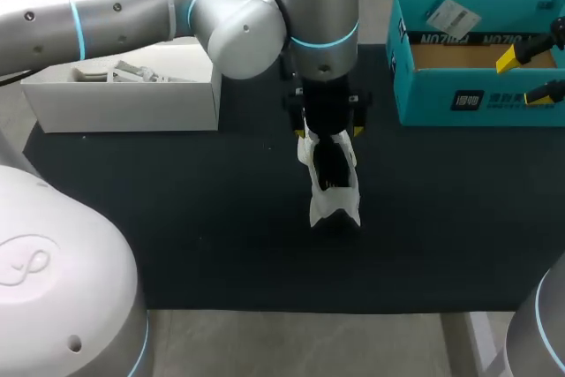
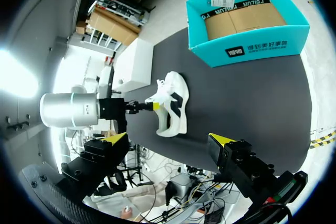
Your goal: Take the shoe out of the shoebox, open the shoe tongue, remove and reinsert the insole, then place the shoe into the shoebox
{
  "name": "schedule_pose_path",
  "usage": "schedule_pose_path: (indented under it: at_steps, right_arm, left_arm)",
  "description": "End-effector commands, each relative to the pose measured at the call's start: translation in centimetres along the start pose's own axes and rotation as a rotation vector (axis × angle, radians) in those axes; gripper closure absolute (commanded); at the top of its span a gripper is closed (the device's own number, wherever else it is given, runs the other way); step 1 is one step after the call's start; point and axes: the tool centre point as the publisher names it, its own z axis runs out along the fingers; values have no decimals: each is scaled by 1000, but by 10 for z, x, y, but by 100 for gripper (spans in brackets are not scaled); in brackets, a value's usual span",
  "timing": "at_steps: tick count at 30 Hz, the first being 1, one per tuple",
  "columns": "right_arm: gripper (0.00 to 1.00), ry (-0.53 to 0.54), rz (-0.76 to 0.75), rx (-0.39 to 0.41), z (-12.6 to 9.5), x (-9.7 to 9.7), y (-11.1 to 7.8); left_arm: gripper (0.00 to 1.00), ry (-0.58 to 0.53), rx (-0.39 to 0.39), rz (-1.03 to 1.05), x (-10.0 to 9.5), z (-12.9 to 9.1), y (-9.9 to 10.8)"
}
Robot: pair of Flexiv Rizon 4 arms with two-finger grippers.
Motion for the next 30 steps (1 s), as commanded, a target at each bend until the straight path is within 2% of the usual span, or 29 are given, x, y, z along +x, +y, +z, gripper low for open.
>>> schedule_pose_path:
  at_steps: [1,3,7,8,9,13,19,30]
  right_arm:
    - [0,-2,2,0,0,0,0]
    - [0,-2,2,0,0,0,0]
    - [0,-2,2,0,0,0,0]
    - [0,-2,2,0,0,0,0]
    - [0,-2,2,0,0,0,0]
    - [0,-2,2,0,0,0,0]
    - [0,-2,2,0,0,0,0]
    - [0,-2,2,0,0,0,0]
  left_arm:
    - [0,15,-31,-12,6,-18,16]
    - [3,20,-51,-21,5,-18,27]
    - [67,24,-70,-18,1,-15,43]
    - [86,33,-75,-23,1,-12,46]
    - [100,33,-71,-22,0,-10,49]
    - [100,44,-47,-31,0,2,59]
    - [100,61,3,-59,11,18,62]
    - [100,40,101,-69,22,23,34]
